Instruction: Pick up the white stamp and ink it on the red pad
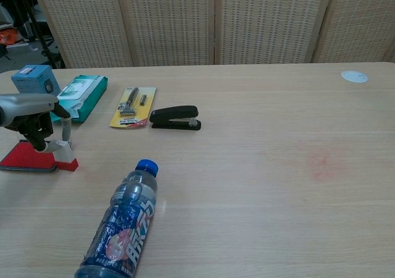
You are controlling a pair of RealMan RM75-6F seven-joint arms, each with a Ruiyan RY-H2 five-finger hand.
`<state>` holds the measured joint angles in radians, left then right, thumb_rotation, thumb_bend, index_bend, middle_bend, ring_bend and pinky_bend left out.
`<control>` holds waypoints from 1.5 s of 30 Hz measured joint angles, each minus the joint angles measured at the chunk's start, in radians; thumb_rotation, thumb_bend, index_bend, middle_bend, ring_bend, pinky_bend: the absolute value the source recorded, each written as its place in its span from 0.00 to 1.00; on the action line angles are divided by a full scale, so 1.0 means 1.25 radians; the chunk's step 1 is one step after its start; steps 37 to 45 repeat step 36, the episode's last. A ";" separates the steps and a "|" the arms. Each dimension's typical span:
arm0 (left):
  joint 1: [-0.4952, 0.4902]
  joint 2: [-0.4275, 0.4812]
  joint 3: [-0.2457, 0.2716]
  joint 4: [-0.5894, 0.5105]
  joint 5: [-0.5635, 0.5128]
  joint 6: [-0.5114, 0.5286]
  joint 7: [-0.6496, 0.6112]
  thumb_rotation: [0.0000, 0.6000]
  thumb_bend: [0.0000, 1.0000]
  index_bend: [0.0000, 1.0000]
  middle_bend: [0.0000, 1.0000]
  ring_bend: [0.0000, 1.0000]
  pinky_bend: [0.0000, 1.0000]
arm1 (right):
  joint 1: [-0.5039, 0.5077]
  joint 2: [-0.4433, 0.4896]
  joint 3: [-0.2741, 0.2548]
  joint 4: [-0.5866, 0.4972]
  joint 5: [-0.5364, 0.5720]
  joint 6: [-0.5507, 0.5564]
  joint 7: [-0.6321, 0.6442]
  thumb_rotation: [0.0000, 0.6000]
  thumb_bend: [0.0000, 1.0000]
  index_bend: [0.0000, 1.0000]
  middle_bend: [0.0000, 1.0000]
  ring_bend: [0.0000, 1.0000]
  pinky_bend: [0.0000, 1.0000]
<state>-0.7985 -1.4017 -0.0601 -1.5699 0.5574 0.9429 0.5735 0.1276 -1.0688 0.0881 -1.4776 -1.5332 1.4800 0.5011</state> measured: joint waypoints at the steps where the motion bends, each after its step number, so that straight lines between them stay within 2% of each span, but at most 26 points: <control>1: 0.002 0.005 0.003 -0.005 0.002 0.001 0.001 1.00 0.36 0.49 0.96 1.00 0.95 | 0.000 0.001 0.000 0.000 0.000 0.000 0.000 1.00 0.00 0.00 0.00 0.00 0.00; 8: 0.011 0.021 0.011 -0.019 0.013 0.002 -0.007 1.00 0.35 0.47 0.96 1.00 0.95 | -0.001 0.001 0.000 -0.002 -0.002 0.003 -0.004 1.00 0.00 0.00 0.00 0.00 0.00; 14: 0.027 0.040 0.004 -0.040 0.065 0.033 -0.036 1.00 0.33 0.45 0.96 1.00 0.95 | -0.001 0.001 0.000 -0.001 0.000 0.002 -0.003 1.00 0.00 0.00 0.00 0.00 0.00; 16: 0.037 0.059 0.000 -0.060 0.093 0.043 -0.058 1.00 0.31 0.43 0.92 0.99 0.95 | -0.001 0.001 0.000 -0.001 0.000 0.002 -0.003 1.00 0.00 0.00 0.00 0.00 0.00; 17: 0.043 0.070 -0.001 -0.070 0.108 0.048 -0.069 1.00 0.28 0.41 0.85 0.95 0.94 | -0.001 0.000 0.000 0.000 -0.001 0.002 -0.004 1.00 0.00 0.00 0.00 0.00 0.00; 19: 0.059 0.093 -0.005 -0.093 0.148 0.063 -0.101 1.00 0.21 0.32 0.59 0.79 0.86 | 0.000 0.000 0.000 0.000 -0.002 0.002 -0.007 1.00 0.00 0.00 0.00 0.00 0.00; 20: 0.067 0.102 -0.006 -0.100 0.168 0.071 -0.118 1.00 0.17 0.23 0.37 0.63 0.77 | 0.000 -0.001 0.000 0.001 -0.002 0.002 -0.009 1.00 0.00 0.00 0.00 0.00 0.00; 21: 0.077 0.110 -0.007 -0.106 0.192 0.082 -0.136 1.00 0.13 0.13 0.18 0.44 0.63 | 0.000 -0.001 -0.001 0.000 -0.003 0.002 -0.010 1.00 0.00 0.00 0.00 0.00 0.00; 22: 0.092 0.120 -0.006 -0.112 0.227 0.099 -0.163 1.00 0.12 0.08 0.08 0.31 0.51 | 0.000 -0.002 -0.001 0.000 -0.004 0.002 -0.012 1.00 0.00 0.00 0.00 0.00 0.00; 23: 0.105 0.127 -0.005 -0.114 0.257 0.113 -0.185 1.00 0.10 0.03 0.01 0.16 0.35 | 0.000 -0.002 -0.001 0.000 -0.005 0.002 -0.014 1.00 0.00 0.00 0.00 0.00 0.00; 24: 0.125 0.137 -0.002 -0.115 0.298 0.135 -0.214 1.00 0.08 0.01 0.00 0.07 0.21 | 0.000 -0.003 -0.002 0.000 -0.005 0.002 -0.016 1.00 0.00 0.00 0.00 0.00 0.00; 27: 0.176 0.159 0.007 -0.108 0.392 0.196 -0.284 1.00 0.07 0.00 0.00 0.00 0.03 | 0.000 -0.004 -0.002 -0.002 -0.004 0.002 -0.025 1.00 0.00 0.00 0.00 0.00 0.00; 31: 0.266 0.178 0.027 -0.068 0.489 0.299 -0.398 1.00 0.07 0.00 0.00 0.00 0.00 | 0.000 -0.006 -0.001 -0.006 -0.002 0.002 -0.037 1.00 0.00 0.00 0.00 0.00 0.00; 36: 0.367 0.181 0.049 0.017 0.515 0.392 -0.450 1.00 0.07 0.00 0.00 0.00 0.00 | -0.001 -0.008 -0.001 -0.010 -0.006 0.010 -0.055 1.00 0.00 0.00 0.00 0.00 0.00; 45: 0.367 0.181 0.049 0.017 0.515 0.392 -0.450 1.00 0.07 0.00 0.00 0.00 0.00 | -0.001 -0.008 -0.001 -0.010 -0.006 0.010 -0.055 1.00 0.00 0.00 0.00 0.00 0.00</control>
